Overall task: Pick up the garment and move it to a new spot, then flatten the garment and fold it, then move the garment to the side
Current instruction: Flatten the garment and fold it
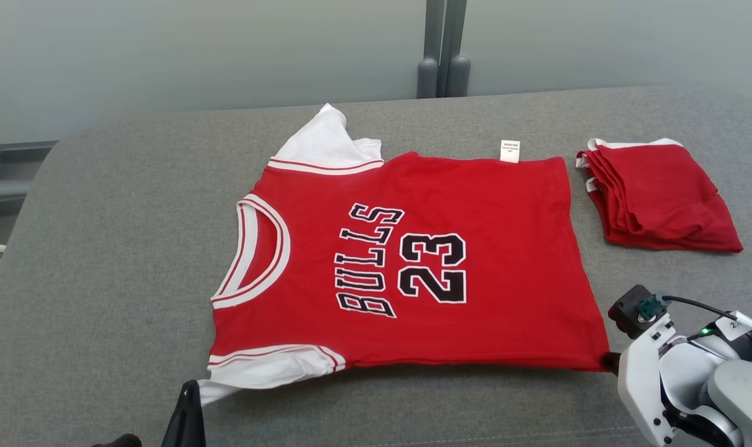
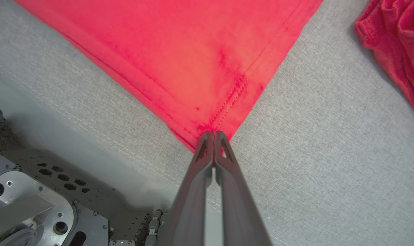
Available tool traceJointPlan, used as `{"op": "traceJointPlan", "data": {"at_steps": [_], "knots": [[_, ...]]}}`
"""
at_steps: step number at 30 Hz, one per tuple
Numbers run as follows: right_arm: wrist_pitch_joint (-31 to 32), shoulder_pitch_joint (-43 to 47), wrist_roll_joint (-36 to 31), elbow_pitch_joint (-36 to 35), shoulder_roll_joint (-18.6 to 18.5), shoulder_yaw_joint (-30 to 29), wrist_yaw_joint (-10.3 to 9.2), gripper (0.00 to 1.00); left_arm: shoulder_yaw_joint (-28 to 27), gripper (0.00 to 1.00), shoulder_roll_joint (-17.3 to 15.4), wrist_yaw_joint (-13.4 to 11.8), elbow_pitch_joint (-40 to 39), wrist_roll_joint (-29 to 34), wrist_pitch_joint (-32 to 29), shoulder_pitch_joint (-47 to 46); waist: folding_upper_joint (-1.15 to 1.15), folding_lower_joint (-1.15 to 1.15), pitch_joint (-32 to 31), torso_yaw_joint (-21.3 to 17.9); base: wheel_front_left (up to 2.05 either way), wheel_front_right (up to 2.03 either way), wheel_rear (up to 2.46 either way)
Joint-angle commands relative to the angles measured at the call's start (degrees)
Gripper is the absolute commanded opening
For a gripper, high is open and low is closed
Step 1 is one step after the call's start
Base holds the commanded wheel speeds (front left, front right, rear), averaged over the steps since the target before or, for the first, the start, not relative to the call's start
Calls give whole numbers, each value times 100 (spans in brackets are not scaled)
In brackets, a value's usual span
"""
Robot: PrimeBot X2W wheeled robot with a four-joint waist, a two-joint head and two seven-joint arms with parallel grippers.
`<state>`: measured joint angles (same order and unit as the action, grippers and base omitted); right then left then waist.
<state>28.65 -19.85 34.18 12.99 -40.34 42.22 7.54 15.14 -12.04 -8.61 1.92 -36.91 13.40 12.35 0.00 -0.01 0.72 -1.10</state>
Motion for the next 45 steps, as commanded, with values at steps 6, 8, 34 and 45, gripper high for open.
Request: {"op": "traceJointPlan", "data": {"at_steps": [6, 8, 34, 45], "knots": [[122, 589, -317, -523, 148, -705, -10, 0, 48, 0, -185, -77, -261, 170, -82, 48, 0, 1, 141, -124, 0, 0, 0], [40, 619, -435, -647, 279, -937, -10, 0, 70, 0, -257, -39, -297, 254, -91, -177, 0, 1, 204, -159, 0, 0, 0], [-1426, -1377, -1232, 542, 1259, -1018, -10, 0, 665, 0, -428, 711, 1593, 1189, -335, -4069, 0, 1, 1426, -450, 0, 0, 0], [-1767, -1835, -1378, 1471, 1443, -896, -10, 0, 764, 0, -391, 854, 2414, 1326, -211, -4880, 0, 1, 1659, -442, 0, 0, 0]]}}
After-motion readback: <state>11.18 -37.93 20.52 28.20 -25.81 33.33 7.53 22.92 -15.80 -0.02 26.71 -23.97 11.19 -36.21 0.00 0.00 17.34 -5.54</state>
